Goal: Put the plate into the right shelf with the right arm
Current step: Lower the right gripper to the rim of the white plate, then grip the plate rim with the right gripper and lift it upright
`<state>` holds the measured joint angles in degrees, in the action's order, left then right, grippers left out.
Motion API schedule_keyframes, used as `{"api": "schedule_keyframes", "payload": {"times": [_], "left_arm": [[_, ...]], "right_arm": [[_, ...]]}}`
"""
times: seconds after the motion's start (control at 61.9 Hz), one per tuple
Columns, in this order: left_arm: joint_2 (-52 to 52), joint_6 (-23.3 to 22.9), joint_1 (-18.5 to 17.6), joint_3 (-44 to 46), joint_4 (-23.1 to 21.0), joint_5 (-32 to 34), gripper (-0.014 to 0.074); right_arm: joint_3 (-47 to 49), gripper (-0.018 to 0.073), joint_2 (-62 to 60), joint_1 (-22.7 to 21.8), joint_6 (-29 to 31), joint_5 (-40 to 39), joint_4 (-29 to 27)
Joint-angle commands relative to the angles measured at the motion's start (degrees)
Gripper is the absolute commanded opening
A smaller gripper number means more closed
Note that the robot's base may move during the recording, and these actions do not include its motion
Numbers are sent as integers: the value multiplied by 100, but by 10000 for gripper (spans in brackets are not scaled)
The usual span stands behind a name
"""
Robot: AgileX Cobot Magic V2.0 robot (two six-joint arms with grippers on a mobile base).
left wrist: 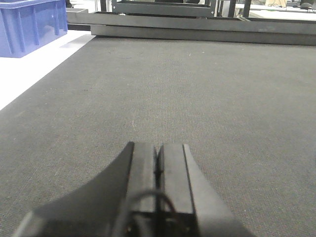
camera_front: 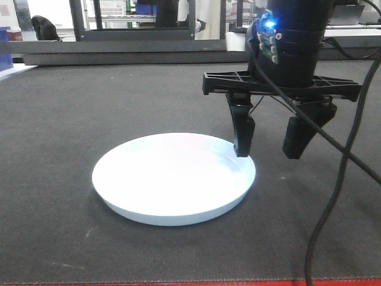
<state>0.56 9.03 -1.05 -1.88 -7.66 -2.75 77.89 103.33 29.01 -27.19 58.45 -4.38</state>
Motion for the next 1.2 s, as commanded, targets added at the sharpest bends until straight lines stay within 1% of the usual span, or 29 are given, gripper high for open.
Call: {"api": "schedule_keyframes", "payload": {"times": [0.0,0.242,0.323,0.468,0.533,0.63,0.678,0.727,0.905,1.066,1.179], "left_arm": [[59,-40,-11,-59,-47,516,-128],[59,-40,-11,-59,-47,516,-128],[59,-40,-11,-59,-47,516,-128],[59,-40,-11,-59,-47,516,-128],[59,-40,-11,-59,-47,516,-128],[59,-40,-11,-59,-47,516,-128],[59,-40,-11,-59,-47,516,-128],[59,-40,-11,-59,-47,516,-128],[59,-40,-11,-59,-47,516,-128],[59,-40,-11,-59,-47,516,-128],[59,-40,-11,-59,-47,516,-128]], "right_arm": [[198,484,-219,31,-17,-175,-44],[198,483,26,122,-45,-181,-84],[198,456,38,122,-61,-175,-89],[198,299,51,122,-84,-141,-89],[198,200,51,122,-84,-101,-89],[225,78,44,122,-84,-20,-89],[265,39,38,122,-84,30,-89],[320,55,3,122,-84,62,-89],[383,55,-367,106,-31,113,-89],[253,55,-878,-14,709,63,-89],[-62,55,-1344,-200,1096,-243,-89]]}}
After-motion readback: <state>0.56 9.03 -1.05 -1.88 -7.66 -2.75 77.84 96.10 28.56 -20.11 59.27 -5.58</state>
